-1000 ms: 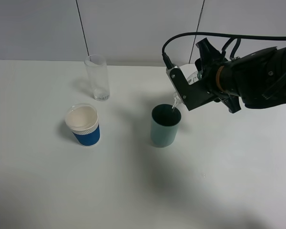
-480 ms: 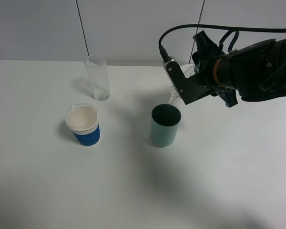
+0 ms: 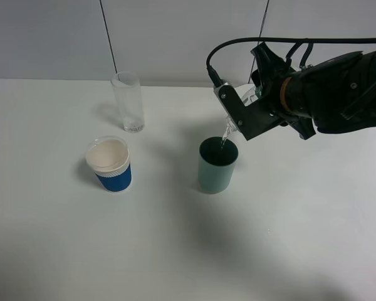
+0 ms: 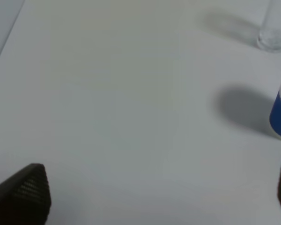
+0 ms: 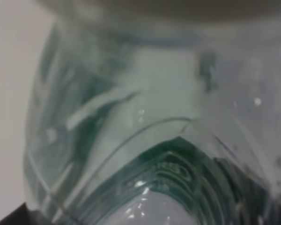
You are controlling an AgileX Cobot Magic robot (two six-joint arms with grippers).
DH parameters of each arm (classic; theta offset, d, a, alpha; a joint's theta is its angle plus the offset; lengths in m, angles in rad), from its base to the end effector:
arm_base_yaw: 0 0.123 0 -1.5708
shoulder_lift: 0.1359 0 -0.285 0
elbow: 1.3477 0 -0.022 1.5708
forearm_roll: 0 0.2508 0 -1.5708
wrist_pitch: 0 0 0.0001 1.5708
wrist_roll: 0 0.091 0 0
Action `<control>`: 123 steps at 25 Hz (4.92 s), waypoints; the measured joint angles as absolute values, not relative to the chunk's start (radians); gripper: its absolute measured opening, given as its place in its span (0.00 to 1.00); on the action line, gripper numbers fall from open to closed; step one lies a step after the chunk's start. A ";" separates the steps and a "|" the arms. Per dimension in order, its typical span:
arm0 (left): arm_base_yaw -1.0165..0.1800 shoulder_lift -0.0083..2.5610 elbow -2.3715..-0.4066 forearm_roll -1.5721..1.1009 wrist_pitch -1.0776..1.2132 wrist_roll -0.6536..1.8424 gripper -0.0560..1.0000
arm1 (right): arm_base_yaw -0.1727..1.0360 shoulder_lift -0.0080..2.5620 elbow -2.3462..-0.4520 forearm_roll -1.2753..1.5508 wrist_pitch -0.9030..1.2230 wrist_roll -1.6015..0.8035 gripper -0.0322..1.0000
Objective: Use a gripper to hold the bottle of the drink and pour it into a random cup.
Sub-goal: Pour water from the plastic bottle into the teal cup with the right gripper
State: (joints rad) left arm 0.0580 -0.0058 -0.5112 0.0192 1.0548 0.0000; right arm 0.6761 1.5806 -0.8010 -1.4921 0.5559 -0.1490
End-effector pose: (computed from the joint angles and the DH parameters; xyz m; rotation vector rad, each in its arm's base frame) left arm -0.0069 0.0011 0.2808 -0.0596 2.0209 0.0596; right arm 0.2683 0.1538 0.2096 -2.0888 1.2626 -1.1004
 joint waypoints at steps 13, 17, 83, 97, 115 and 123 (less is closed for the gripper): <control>0.058 -0.006 -0.511 0.020 1.055 0.000 0.98 | 0.676 1.581 -0.801 -1.492 0.556 -0.149 0.57; 0.058 -0.006 -0.511 0.021 1.055 0.000 0.98 | 0.676 1.581 -0.801 -1.499 0.556 -0.153 0.57; 0.058 -0.006 -0.511 0.020 1.055 0.000 0.98 | 0.709 1.581 -0.823 -1.532 0.609 -0.238 0.57; 0.058 -0.006 -0.511 0.020 1.055 0.000 0.98 | 0.724 1.581 -0.829 -1.533 0.622 -0.299 0.57; 0.058 -0.006 -0.511 0.020 1.055 0.000 0.98 | 0.724 1.581 -0.829 -1.584 0.625 -0.324 0.57; 0.058 -0.006 -0.511 0.020 1.055 0.000 0.98 | 0.724 1.581 -0.829 -1.632 0.624 -0.324 0.57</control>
